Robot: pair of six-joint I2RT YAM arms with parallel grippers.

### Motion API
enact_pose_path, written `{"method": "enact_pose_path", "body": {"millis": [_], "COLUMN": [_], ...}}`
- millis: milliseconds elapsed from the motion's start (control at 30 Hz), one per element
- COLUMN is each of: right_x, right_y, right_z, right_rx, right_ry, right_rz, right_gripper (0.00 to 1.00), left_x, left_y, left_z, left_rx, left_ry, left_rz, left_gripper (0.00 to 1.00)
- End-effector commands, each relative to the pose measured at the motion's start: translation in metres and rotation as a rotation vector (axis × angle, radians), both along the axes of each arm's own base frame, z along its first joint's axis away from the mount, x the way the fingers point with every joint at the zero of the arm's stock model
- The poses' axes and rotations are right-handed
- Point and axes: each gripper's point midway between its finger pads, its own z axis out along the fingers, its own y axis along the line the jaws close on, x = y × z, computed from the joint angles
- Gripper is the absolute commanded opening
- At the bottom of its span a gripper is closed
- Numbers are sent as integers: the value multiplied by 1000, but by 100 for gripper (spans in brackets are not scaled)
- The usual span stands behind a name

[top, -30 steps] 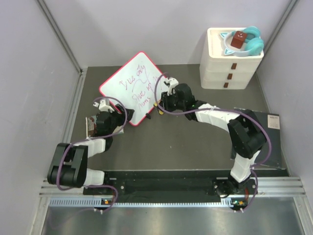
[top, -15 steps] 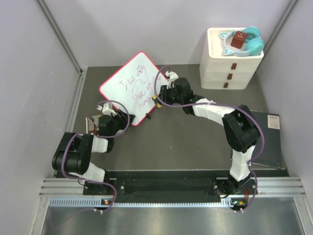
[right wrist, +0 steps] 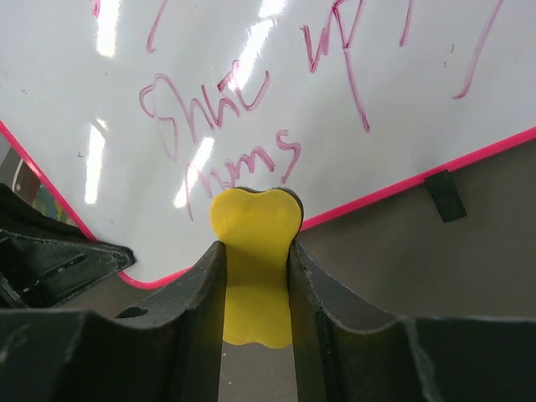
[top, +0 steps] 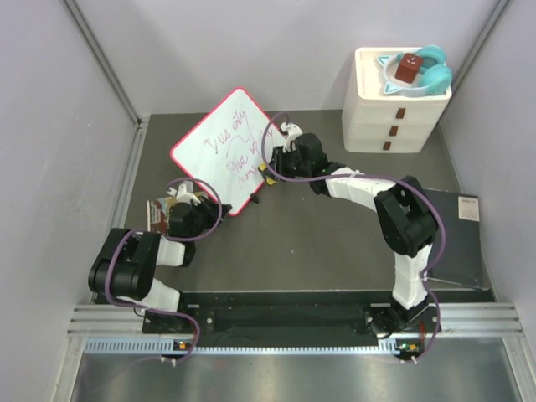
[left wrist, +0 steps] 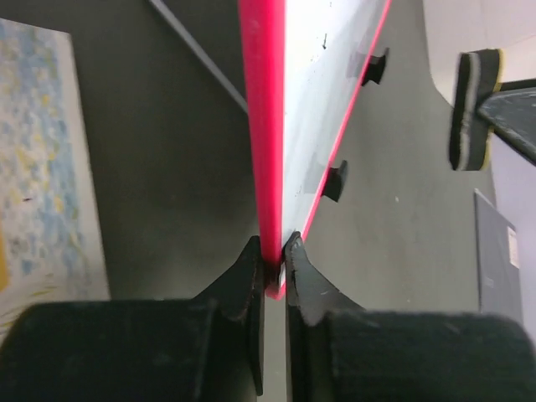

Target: Erase the whiteboard

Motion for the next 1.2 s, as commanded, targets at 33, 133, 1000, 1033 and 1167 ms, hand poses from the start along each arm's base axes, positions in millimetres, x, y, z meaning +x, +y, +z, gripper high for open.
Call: {"method": "enact_pose_path", "body": {"millis": [33, 133, 1000, 1033, 1167], "right_x": [12, 14, 46, 47, 45], "right_y": [12, 16, 37, 39, 54], "right_z": [19, 19, -14, -17, -24], "right_rx": [60, 78, -16, -25, -61], "right_ry": [-48, -44, -95, -101, -156], "right_rz": [15, 20, -74, -76, -75], "right_gripper": [0, 0, 0, 0, 0], "left_x": [-8, -15, -37, -37, -36], "left_y": [4, 1, -8, -9, -10], "left_z": [-12, -12, -49, -49, -48], "left_rx": [35, 36, 26, 25, 28], "left_ry": [35, 32, 184, 184, 178], "left_rz": [2, -29, -55, -58, -67], "left_gripper": [0, 0, 0, 0, 0]}}
